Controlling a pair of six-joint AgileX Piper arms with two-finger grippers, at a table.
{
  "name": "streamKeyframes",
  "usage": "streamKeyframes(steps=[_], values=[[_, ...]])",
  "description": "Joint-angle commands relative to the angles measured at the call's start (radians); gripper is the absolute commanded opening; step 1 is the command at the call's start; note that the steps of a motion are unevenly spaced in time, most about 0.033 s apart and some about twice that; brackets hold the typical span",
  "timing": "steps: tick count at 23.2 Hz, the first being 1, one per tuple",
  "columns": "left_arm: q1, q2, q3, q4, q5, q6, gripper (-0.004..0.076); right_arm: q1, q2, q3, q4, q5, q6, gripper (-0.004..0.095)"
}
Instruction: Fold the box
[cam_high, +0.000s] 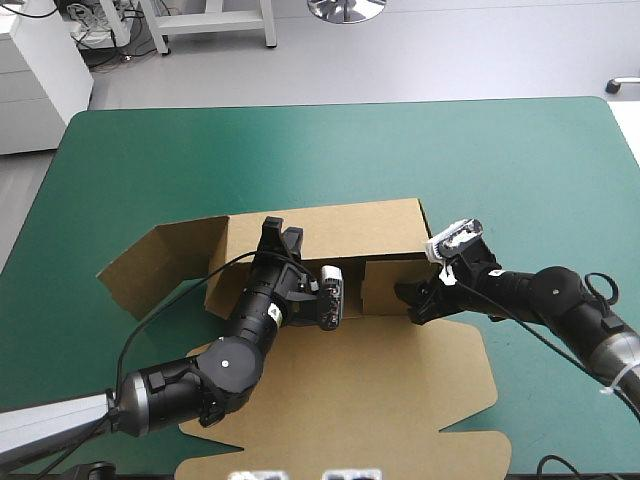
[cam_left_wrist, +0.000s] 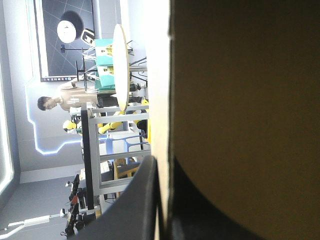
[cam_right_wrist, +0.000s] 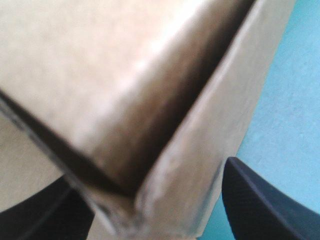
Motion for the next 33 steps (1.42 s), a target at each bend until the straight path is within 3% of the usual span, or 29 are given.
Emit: streamKeyframes(steps=[1, 5, 7, 8, 9, 12, 15, 19, 21, 22, 33], values=[[-0.012, -0.026, -0.027, 0.047, 0.002, -0.007, -0.0010, 0.031, -0.029, -0.023, 0.110, -0.147, -0.031, 0.0602], [-0.012, -0.026, -0.027, 0.047, 0.002, -0.007, -0.0010, 0.032, -0.029, -0.023, 0.129, -0.186, -0.029, 0.0536], [-0.012, -0.026, -0.027, 0.047, 0.002, -0.007, -0.0010, 0.032, -0.029, -0.023, 0.134, -0.186, -0.029, 0.0349], [-0.012, -0.026, -0.027, 0.047, 0.002, -0.007, -0.0010, 0.032, -0.030, -0.023, 0.145, -0.189, -0.029, 0.0125], [-0.012, -0.026, -0.027, 0.047, 0.002, -0.008, -0.0010, 0.032, -0.030, -0.023, 0.147, -0.191, -0.029, 0.0000], [-0.012, -0.026, -0.027, 0.047, 0.009, -0.015, 0.0006, 0.032, -0.030, -0.023, 0.152, -0.184, -0.029, -0.0017], [-0.012, -0.026, -0.027, 0.045, 0.009, -0.015, 0.0090, 0.032, -0.030, -0.023, 0.154, -0.184, -0.029, -0.0017], [-0.012, -0.026, -0.027, 0.049, 0.009, -0.054, 0.0419, 0.032, -0.030, -0.023, 0.172, -0.197, -0.029, -0.0017], [-0.012, -0.026, -0.027, 0.093, 0.044, -0.274, 0.0504, 0.032, -0.023, -0.023, 0.201, -0.220, -0.029, -0.0017], [-0.012, -0.026, -0.027, 0.130, 0.071, -0.336, 0.0513, 0.032, -0.005, -0.023, 0.203, -0.238, -0.029, -0.0017], [-0.014, -0.026, -0.031, 0.181, 0.061, -0.327, 0.0512, 0.032, 0.196, -0.177, 0.203, -0.326, 0.024, -0.0017]])
